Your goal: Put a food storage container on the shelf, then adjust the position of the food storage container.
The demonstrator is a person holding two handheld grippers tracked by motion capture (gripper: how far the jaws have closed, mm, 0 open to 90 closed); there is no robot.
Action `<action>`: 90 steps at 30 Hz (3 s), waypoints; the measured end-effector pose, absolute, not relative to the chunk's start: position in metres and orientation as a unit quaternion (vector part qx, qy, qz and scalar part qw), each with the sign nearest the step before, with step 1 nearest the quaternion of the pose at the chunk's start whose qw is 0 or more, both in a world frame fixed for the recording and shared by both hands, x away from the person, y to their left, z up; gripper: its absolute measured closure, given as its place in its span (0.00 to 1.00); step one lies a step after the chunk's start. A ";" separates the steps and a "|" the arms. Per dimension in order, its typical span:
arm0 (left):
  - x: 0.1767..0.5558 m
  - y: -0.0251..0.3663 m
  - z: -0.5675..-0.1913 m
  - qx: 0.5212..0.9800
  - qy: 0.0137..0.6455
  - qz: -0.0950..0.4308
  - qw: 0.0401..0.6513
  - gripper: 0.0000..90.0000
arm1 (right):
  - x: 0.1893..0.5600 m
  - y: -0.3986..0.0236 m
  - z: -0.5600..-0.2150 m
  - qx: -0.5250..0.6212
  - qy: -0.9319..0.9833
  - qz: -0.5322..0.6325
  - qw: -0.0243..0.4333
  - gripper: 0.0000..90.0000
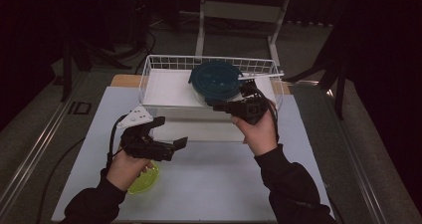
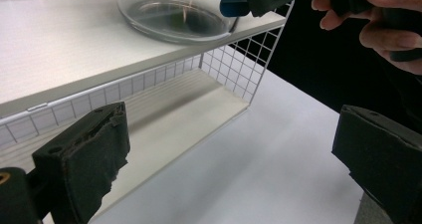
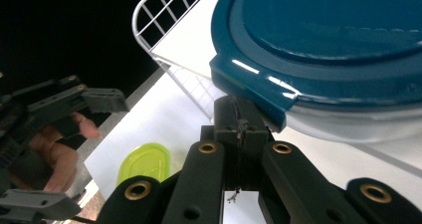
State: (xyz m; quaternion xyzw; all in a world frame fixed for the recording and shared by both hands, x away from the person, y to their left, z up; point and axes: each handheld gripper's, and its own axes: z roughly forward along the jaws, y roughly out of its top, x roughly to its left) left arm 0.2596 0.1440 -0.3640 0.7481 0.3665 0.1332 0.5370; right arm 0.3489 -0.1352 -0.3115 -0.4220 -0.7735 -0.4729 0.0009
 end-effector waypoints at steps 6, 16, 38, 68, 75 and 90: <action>0.259 0.147 -0.362 0.741 0.368 0.141 0.544 0.01 | 0.357 -0.139 -0.313 -0.434 -0.765 -0.475 0.001 1.00; 0.258 0.150 -0.367 0.745 0.367 0.136 0.541 0.01 | 0.367 -0.141 -0.312 -0.448 -0.761 -0.469 -0.015 1.00; 0.246 0.174 -0.386 0.756 0.356 0.127 0.534 0.03 | 0.319 -0.156 -0.331 -0.343 -0.756 -0.558 -0.001 0.22; 0.195 0.252 -0.438 0.777 0.370 0.144 0.488 0.45 | 0.261 -0.204 -0.394 -0.331 -0.765 -0.551 -0.052 0.17; 0.189 0.273 -0.465 0.799 0.398 0.157 0.423 0.69 | 0.257 -0.209 -0.406 -0.339 -0.765 -0.546 -0.042 0.17; 0.195 0.288 -0.508 0.829 0.415 0.146 0.344 0.99 | 0.255 -0.214 -0.415 -0.347 -0.759 -0.550 -0.034 0.17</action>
